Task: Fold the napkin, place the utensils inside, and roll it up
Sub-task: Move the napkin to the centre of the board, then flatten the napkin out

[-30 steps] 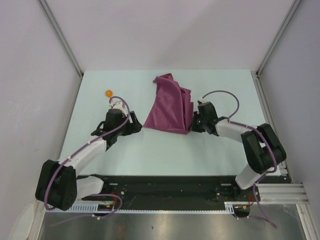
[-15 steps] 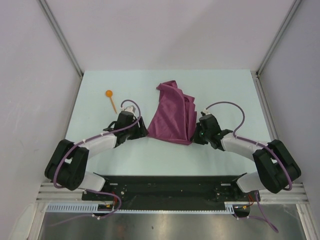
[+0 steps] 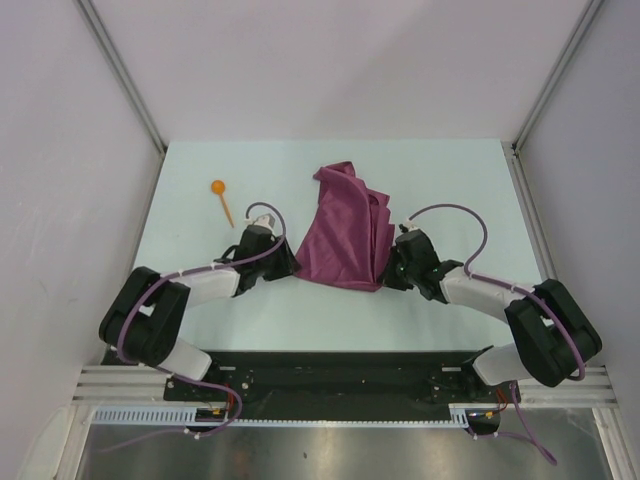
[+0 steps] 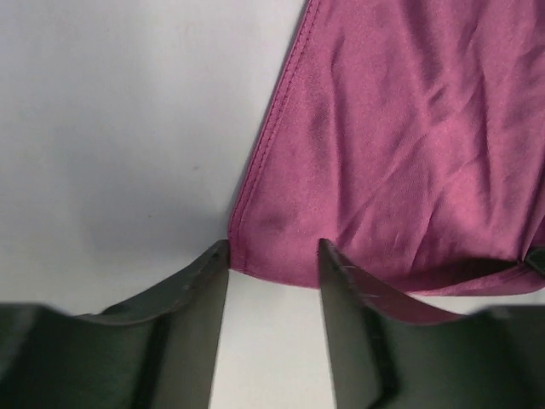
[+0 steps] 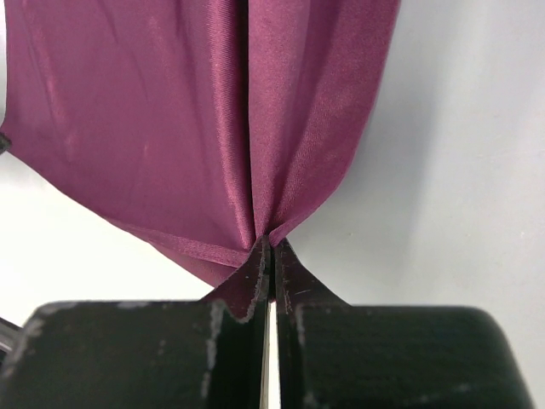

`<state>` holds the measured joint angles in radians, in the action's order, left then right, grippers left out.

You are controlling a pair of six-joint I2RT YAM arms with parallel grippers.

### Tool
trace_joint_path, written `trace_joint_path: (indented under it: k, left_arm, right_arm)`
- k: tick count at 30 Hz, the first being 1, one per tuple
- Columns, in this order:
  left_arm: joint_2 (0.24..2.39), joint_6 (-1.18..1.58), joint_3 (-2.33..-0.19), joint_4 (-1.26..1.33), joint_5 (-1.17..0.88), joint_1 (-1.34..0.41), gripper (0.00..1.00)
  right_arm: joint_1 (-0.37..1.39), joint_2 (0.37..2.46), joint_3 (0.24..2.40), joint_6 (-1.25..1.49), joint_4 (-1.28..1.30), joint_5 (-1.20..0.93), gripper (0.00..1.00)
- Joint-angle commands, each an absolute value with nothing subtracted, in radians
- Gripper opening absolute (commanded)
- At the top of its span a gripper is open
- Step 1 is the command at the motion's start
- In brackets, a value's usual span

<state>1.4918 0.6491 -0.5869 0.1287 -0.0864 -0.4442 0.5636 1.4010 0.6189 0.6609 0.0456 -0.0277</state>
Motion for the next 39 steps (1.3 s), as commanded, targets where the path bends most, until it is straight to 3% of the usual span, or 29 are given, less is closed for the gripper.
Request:
trace_joint_path:
  k: [1, 5, 8, 9, 12, 14, 16, 18, 19, 22, 28, 39]
  left_arm:
    - [1.552, 0.676, -0.598, 0.124, -0.11, -0.451, 0.45]
    - [1.568, 0.684, -0.6, 0.127, -0.132, -0.453, 0.25]
    - [1.556, 0.686, -0.594, 0.126, -0.111, -0.451, 0.02]
    - [1.551, 0.683, -0.594, 0.124, -0.097, -0.451, 0.0]
    - [1.513, 0.681, -0.594, 0.117, -0.066, -0.451, 0.0]
    - [1.465, 0.683, -0.597, 0.098, -0.035, -0.451, 0.0]
    - [1.422, 0.681, -0.594, 0.075, 0.027, -0.446, 0.0]
    - [1.357, 0.681, -0.574, 0.064, 0.057, -0.431, 0.0]
    - [1.338, 0.678, -0.565, 0.057, 0.076, -0.423, 0.0]
    - [1.261, 0.672, -0.529, 0.048, 0.083, -0.373, 0.0]
    - [1.146, 0.647, -0.485, 0.011, 0.086, -0.272, 0.0]
    - [1.088, 0.647, -0.466, -0.02, 0.086, -0.23, 0.0]
  right_arm:
    - [0.583, 1.391, 0.604, 0.68, 0.026, 0.0, 0.0]
    - [0.591, 1.376, 0.6, 0.683, 0.035, 0.0, 0.0]
    - [0.592, 1.361, 0.6, 0.684, 0.038, 0.0, 0.0]
    - [0.592, 1.355, 0.601, 0.686, 0.038, 0.0, 0.01]
    - [0.592, 1.327, 0.618, 0.672, 0.054, 0.0, 0.06]
    - [0.588, 1.299, 0.65, 0.646, 0.087, 0.0, 0.14]
    - [0.569, 1.278, 0.673, 0.627, 0.13, 0.0, 0.27]
    - [0.522, 1.247, 0.699, 0.597, 0.143, -0.003, 0.32]
    - [0.5, 1.24, 0.706, 0.591, 0.144, -0.015, 0.44]
    - [0.396, 1.236, 0.729, 0.546, 0.12, -0.081, 0.56]
    - [0.249, 1.373, 0.787, 0.515, 0.048, -0.207, 0.62]
    - [0.248, 1.643, 0.864, 0.517, -0.041, -0.244, 0.59]
